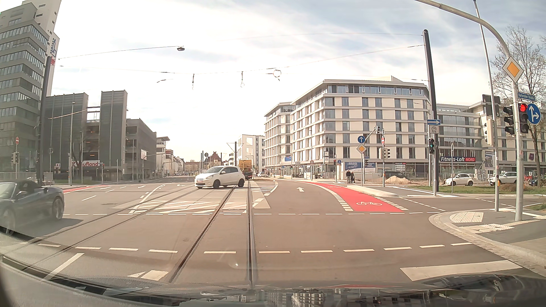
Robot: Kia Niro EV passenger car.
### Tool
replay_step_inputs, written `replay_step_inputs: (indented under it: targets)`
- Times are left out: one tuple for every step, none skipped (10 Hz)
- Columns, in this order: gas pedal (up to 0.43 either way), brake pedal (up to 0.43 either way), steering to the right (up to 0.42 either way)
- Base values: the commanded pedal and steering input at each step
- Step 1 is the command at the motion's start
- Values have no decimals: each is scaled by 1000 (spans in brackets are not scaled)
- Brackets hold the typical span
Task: Follow the waypoints while adhering to traffic rules and regulations
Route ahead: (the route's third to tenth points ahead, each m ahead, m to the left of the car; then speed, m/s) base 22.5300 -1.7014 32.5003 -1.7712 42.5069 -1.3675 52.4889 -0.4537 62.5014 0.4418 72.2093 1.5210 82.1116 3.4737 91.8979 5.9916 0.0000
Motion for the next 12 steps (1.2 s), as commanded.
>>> replay_step_inputs:
  targets:
    - [0,201,61]
    - [0,201,60]
    - [0,201,61]
    - [0,201,61]
    - [0,201,61]
    - [0,201,61]
    - [0,201,61]
    - [0,201,61]
    - [0,201,61]
    - [0,207,61]
    - [0,201,61]
    - [0,201,61]
